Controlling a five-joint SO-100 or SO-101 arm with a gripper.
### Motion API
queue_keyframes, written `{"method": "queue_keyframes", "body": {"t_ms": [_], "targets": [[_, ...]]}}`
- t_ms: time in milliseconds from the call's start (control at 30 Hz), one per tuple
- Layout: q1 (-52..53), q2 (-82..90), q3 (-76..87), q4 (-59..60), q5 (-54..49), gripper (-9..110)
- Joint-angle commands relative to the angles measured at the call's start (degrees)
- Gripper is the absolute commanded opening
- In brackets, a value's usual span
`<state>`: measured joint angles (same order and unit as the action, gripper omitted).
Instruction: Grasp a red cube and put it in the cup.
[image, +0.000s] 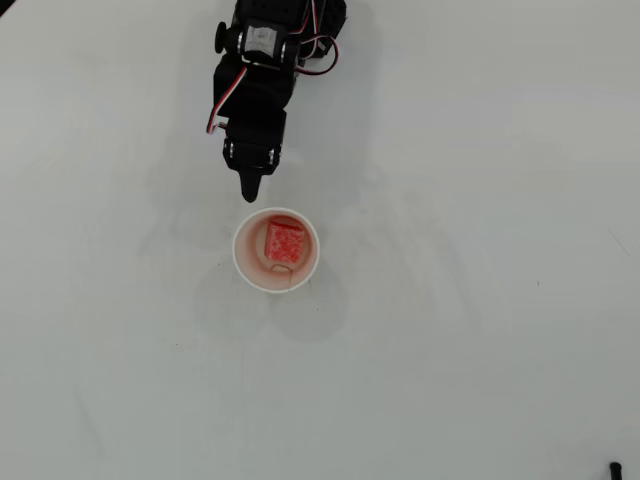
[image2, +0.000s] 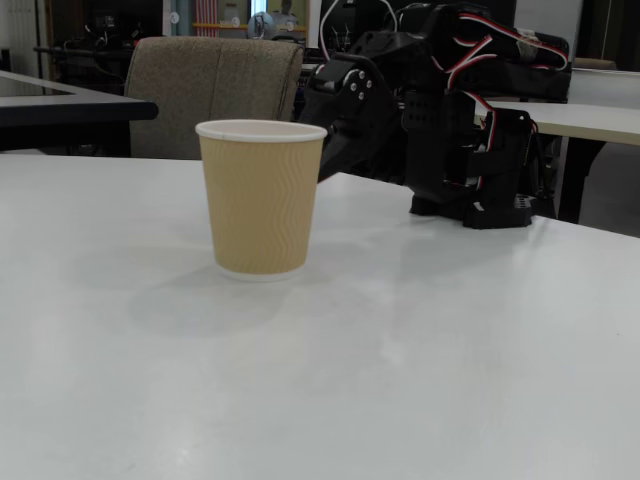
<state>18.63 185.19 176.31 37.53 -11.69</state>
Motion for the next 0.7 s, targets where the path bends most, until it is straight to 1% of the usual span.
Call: {"method": "queue_keyframes", "body": {"t_ms": [0, 33, 167, 500, 667], "targets": [[-0.53, 0.97, 3.96, 0.09, 5.27, 0], [-0.88, 0.97, 3.96, -0.09, 10.02, 0], [-2.99, 0.97, 3.96, 0.00, 12.48, 0], [-3.16, 1.05, 3.96, -0.09, 14.50, 2], [-4.48, 1.05, 3.96, -0.18, 13.80, 0]]}}
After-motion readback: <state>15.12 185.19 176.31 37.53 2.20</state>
